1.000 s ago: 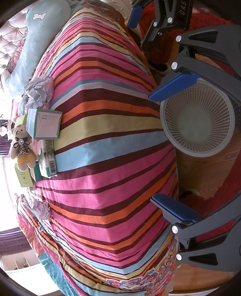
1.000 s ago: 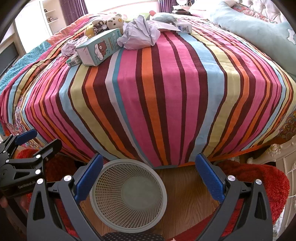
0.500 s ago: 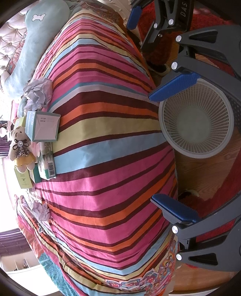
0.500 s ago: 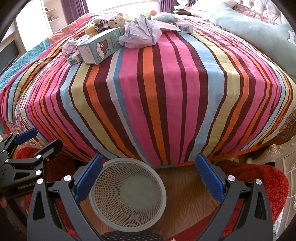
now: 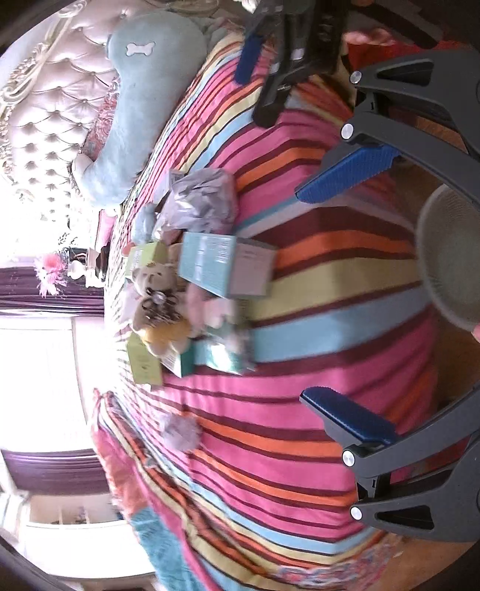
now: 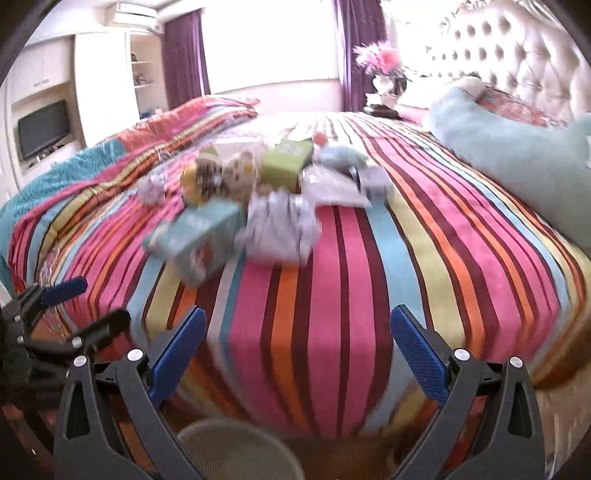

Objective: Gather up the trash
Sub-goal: 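Grasp the teal box with the left gripper while the right grasps crumpled paper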

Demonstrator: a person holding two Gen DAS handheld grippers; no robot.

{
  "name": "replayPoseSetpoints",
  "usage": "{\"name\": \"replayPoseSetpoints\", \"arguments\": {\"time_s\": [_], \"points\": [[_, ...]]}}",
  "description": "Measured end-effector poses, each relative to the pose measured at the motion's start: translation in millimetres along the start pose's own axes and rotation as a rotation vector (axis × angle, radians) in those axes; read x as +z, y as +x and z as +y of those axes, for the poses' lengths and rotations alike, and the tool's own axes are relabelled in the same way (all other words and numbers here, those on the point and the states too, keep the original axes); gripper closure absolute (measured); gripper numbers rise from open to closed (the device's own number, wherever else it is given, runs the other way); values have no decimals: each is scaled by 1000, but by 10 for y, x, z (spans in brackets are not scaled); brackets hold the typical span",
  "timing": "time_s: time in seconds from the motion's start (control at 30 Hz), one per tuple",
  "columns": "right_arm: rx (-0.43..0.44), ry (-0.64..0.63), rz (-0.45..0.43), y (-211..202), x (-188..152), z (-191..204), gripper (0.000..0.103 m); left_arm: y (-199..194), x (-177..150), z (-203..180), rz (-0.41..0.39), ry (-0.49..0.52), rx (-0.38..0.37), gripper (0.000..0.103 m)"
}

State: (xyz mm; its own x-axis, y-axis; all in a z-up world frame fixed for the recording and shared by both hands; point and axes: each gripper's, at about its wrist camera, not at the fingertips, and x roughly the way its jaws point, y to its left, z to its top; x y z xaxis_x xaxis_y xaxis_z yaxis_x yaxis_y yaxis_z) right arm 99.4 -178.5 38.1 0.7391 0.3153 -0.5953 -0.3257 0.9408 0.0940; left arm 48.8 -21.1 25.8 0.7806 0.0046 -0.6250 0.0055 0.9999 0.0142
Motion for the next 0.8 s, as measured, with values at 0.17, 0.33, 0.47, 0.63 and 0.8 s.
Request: {"name": "replayPoseSetpoints", "arguments": {"time_s": [0.17,0.33,0.47,0.63,0.8], "points": [[132,-37,-3,408,273,-130,7,297,181,-156,-40,29,10,6],[264,-93,43,697,410,-145,7,557,288,-239,-39,42,15,6],[251,-147,74,876,498,-96,7,688,345,-253,-37,39,38,6],[266,-184,125,1074,498,-85,11,834,428,-306,-31,79,109,7],[382,-102,186,1121,467,-198,43,856,418,-343,-29,105,87,55]]}}
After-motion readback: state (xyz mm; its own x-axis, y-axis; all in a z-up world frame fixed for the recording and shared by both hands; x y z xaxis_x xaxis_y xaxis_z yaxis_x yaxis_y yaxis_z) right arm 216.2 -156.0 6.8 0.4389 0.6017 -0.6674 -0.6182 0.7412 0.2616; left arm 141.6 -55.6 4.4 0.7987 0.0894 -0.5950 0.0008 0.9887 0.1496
